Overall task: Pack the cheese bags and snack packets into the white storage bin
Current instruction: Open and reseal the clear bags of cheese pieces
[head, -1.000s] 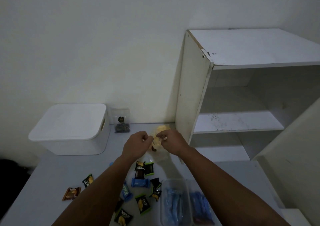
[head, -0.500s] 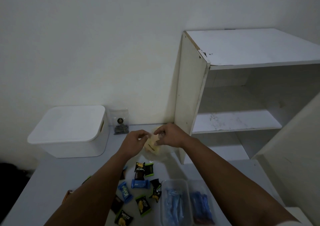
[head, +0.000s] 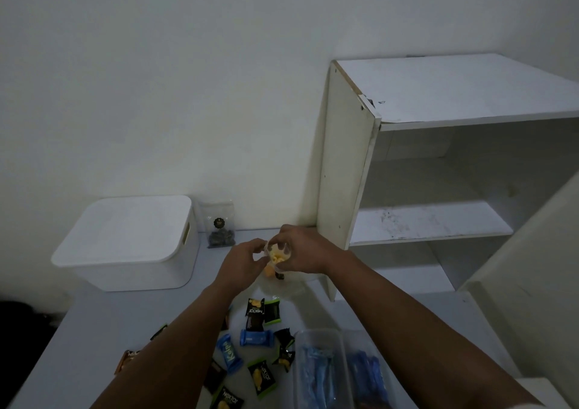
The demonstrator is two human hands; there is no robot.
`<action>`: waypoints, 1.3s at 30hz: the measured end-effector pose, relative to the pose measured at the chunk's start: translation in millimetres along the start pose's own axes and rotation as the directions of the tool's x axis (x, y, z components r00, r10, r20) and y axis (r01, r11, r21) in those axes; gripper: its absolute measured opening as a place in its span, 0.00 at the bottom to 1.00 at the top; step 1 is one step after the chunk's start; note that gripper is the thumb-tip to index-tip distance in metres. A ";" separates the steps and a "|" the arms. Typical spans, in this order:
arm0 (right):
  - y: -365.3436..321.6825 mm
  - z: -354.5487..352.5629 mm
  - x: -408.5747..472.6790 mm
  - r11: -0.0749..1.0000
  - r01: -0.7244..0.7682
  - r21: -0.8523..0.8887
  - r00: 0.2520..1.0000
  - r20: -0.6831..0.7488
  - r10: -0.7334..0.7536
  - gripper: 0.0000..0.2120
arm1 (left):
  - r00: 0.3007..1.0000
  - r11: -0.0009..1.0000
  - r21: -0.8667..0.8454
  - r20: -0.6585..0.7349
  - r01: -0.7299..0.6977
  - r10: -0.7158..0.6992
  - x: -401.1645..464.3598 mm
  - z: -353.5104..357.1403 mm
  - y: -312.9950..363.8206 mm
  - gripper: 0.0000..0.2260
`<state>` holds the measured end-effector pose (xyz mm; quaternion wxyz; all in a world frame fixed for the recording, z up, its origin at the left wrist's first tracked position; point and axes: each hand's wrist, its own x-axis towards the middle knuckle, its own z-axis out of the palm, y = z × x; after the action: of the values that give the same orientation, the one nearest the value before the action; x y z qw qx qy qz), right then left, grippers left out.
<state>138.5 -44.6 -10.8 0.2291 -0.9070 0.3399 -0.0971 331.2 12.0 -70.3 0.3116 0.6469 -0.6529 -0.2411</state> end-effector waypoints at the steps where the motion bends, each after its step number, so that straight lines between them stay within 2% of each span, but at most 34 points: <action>1: 0.5 0.5 -0.1 1.000 0.004 0.013 1.000 -0.006 -0.004 0.23 | 1.000 1.000 0.002 -0.004 0.010 -0.010 0.8 -0.7 -1.3 0.08; 3: 2.6 1.8 -0.3 0.997 -0.024 0.079 0.999 -0.029 0.026 0.20 | 1.000 1.000 0.006 0.009 0.009 -0.009 0.7 -1.8 -2.1 0.07; 6: 6.3 6.3 -2.8 0.948 -0.108 0.301 0.982 -0.118 0.149 0.15 | 1.000 1.000 0.020 0.006 -0.002 0.002 -0.5 -4.1 -1.2 0.07; 8: 8.9 9.0 -5.7 0.887 -0.149 0.436 0.963 -0.139 0.230 0.19 | 1.000 1.000 0.002 -0.001 0.004 -0.004 -0.8 -6.0 -1.0 0.08; 10: 13.1 13.2 -8.1 0.856 -0.162 0.492 0.957 -0.135 0.258 0.19 | 1.000 0.999 -0.035 -0.005 0.030 -0.030 -0.6 -8.2 -2.8 0.08; 12: 17.6 16.9 -8.5 0.841 -0.139 0.523 0.945 -0.183 0.270 0.14 | 0.998 0.996 -0.068 0.015 0.064 -0.063 -0.1 -10.3 -5.5 0.07; 14: 18.2 16.5 -8.3 0.757 -0.128 0.641 0.924 -0.200 0.325 0.16 | 0.995 0.990 -0.105 0.057 0.093 -0.088 -1.2 -11.9 -4.8 0.07; 16: 16.2 13.2 -7.6 0.660 -0.143 0.737 0.914 -0.158 0.375 0.18 | 0.991 0.978 -0.172 0.082 0.117 -0.104 -3.0 -14.5 2.1 0.07; 19: 16.0 10.1 -5.6 0.636 -0.162 0.755 0.925 -0.107 0.363 0.11 | 0.996 0.957 -0.276 0.014 0.089 -0.088 -6.1 -18.2 15.3 0.07; 22: 11.3 7.8 -5.8 0.595 -0.168 0.786 0.923 -0.086 0.374 0.05 | 0.997 0.954 -0.300 -0.067 0.022 -0.045 -9.6 -21.1 23.2 0.12; 28: -3.2 15.0 -5.3 0.534 -0.164 0.829 0.931 -0.050 0.363 0.05 | 0.995 0.960 -0.277 -0.081 0.026 -0.051 -25.2 -29.0 24.0 0.12; 32: -12.3 21.5 -4.4 0.598 -0.185 0.780 0.940 -0.037 0.338 0.08 | 0.993 0.967 -0.255 -0.112 0.008 -0.038 -37.6 -34.8 20.3 0.10; 39: -39.1 21.3 2.0 0.696 -0.161 0.699 0.950 -0.082 0.302 0.07 | 0.996 0.973 -0.230 -0.086 0.014 -0.035 -46.9 -48.4 17.3 0.09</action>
<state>169.4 -12.5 -10.6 0.5239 -0.6940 0.4121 -0.2720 352.6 63.7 -29.0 0.4098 0.6248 -0.5983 -0.2894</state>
